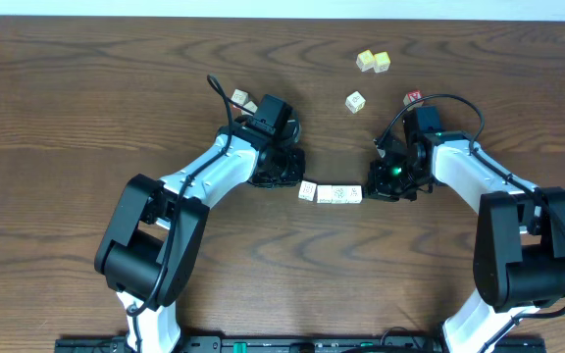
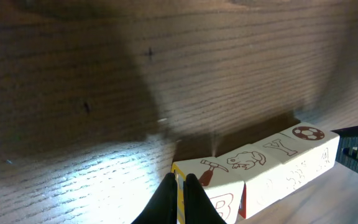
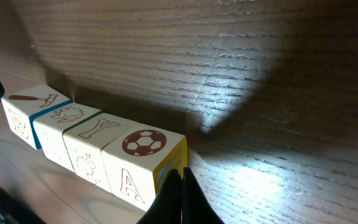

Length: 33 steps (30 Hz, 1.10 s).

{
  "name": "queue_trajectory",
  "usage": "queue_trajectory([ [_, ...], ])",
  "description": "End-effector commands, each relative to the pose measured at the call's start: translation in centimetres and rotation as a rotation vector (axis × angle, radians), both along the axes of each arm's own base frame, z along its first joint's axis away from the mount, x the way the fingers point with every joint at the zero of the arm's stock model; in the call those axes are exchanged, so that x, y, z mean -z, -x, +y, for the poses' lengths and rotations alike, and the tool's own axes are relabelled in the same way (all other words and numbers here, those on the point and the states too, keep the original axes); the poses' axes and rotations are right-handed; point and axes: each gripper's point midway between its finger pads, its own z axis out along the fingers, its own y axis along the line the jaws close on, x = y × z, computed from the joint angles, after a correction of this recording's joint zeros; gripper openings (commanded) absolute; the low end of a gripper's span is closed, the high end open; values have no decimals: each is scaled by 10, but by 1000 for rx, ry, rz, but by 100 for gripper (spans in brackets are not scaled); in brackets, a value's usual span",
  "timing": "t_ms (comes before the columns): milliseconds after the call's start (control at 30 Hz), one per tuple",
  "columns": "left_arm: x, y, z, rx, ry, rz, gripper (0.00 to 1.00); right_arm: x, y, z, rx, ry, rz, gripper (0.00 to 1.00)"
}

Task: Lift 4 blocks

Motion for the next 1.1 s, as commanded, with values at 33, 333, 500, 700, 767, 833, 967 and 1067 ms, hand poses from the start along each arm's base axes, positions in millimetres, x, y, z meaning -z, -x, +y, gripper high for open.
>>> queue_trajectory([
  [33,20,6,6,-16,-35,50,7,3,3,4,3,-14,21,1],
  [333,40,13,8,-13,-55,105,7,3,4,4,3,-14,21,1],
  [500,40,17,9,-11,-59,119,7,3,4,4,3,-14,21,1],
  [700,42,28,15,2,-85,161,7,3,3,4,3,-14,20,1],
  [767,42,30,16,2,-89,169,7,3,3,4,3,-14,20,1],
  [833,42,30,16,3,-90,171,7,3,3,4,3,-14,20,1],
  [967,41,32,17,17,-93,169,7,3,3,4,3,-14,20,1],
  [1067,39,28,21,23,-113,143,7,3,3,4,3,-13,20,1],
])
